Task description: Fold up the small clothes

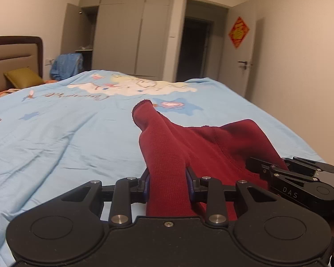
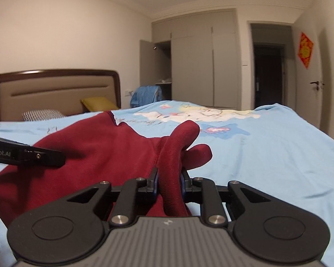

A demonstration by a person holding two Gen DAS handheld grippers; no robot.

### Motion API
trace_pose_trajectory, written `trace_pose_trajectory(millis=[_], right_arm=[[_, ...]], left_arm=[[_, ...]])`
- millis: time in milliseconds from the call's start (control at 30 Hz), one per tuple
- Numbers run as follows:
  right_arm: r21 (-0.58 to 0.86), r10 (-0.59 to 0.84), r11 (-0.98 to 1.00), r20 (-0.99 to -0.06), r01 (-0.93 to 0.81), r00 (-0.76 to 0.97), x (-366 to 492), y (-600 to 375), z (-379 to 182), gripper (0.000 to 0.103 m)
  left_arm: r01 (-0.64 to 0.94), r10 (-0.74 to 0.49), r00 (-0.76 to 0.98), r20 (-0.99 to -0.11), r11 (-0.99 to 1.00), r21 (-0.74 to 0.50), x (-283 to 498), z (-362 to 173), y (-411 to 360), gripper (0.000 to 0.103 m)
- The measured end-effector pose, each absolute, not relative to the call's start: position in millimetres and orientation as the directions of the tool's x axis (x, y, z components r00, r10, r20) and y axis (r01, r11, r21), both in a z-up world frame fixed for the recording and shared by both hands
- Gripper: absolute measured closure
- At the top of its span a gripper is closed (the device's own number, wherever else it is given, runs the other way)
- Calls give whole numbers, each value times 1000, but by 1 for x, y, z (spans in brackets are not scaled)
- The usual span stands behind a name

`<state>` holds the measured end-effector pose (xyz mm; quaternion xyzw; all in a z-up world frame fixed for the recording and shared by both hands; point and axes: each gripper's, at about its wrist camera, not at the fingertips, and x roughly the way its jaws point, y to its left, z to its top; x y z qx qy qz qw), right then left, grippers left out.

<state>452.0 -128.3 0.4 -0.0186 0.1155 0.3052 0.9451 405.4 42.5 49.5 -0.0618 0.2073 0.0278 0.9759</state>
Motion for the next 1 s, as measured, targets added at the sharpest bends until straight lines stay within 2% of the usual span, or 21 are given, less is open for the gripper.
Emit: trace_pose_trajectory(millis=[300,467,633,733,833,900,967,1000], right_arm=[[19,545,816,-361,-578,757,496,-78,-32,82],[70,548,821,-374,-567,748,499,-92,-48,79],[52,533,829,-372,-556,760,499,-95,-46,77],[39,518,839,-369,-543,772,496,-94,-43,70],[29,502,847,-373,-531,781,494,-92,-39,63],[23,498,848,-374,-529,782,493,-92,-36,57],[11,491,851,-372,-526,787,489,-93,-34,43],[9,490,852,-370,-524,789,486,-95,-33,41]], left_arm=[[-145,61,854,-516,982,-124,445,9,75,70],[-148,61,850,-524,981,-126,444,-9,78,66],[-148,64,845,-531,982,-118,446,-8,77,65],[-151,60,840,-539,981,-126,447,-6,79,63],[-156,65,832,-552,981,-119,450,-5,81,56],[-162,74,824,-562,981,-109,450,-3,80,41],[-177,85,817,-571,978,-107,449,-1,80,29],[-181,88,816,-572,977,-109,448,-1,80,26]])
